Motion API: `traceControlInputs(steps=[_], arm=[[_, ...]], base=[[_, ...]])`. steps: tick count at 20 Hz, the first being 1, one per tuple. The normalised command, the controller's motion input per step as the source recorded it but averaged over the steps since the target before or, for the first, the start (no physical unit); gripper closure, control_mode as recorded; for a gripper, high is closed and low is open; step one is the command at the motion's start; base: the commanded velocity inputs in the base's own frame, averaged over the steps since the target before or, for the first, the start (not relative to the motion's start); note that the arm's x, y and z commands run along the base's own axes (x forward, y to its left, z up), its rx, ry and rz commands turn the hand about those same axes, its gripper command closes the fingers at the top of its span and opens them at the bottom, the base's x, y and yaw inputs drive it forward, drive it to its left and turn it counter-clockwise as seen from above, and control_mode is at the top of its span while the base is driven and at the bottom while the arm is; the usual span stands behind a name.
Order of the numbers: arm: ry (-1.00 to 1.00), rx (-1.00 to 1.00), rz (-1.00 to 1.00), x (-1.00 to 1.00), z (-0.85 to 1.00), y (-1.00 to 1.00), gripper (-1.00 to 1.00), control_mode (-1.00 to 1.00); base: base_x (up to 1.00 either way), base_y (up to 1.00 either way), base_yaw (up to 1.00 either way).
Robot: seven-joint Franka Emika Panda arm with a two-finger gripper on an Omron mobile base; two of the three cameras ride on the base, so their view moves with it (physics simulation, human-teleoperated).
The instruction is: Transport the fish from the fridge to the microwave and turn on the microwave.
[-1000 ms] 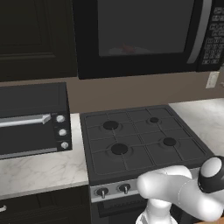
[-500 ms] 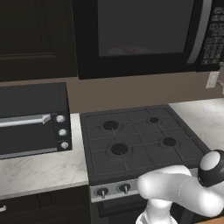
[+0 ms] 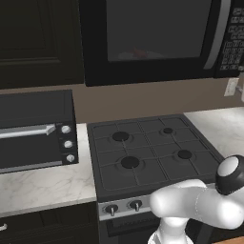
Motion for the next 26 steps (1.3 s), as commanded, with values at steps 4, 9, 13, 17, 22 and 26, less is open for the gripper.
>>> traceControlInputs(steps=[4, 9, 13, 17, 22, 26], arm=[[0.00, 0.00, 0.00, 0.13, -0.01, -0.06, -1.00, -1.00], [0.00, 0.00, 0.00, 0.07, -0.06, 0.00, -1.00, -1.00], [0.00, 0.00, 0.00, 0.08, -0.08, 0.00, -1.00, -1.00], [-0.01, 0.00, 0.00, 0.08, -0.05, 0.00, -1.00, -1.00], [-0.03, 0.00, 0.02, 0.12, 0.00, 0.00, -1.00, -1.00], [-0.05, 0.00, 0.02, 0.10, 0.00, -0.01, -1.00, -1.00]], base=[[0.00, 0.00, 0.00], [0.00, 0.00, 0.00], [0.00, 0.00, 0.00], [0.00, 0.00, 0.00], [0.00, 0.00, 0.00], [0.00, 0.00, 0.00]])
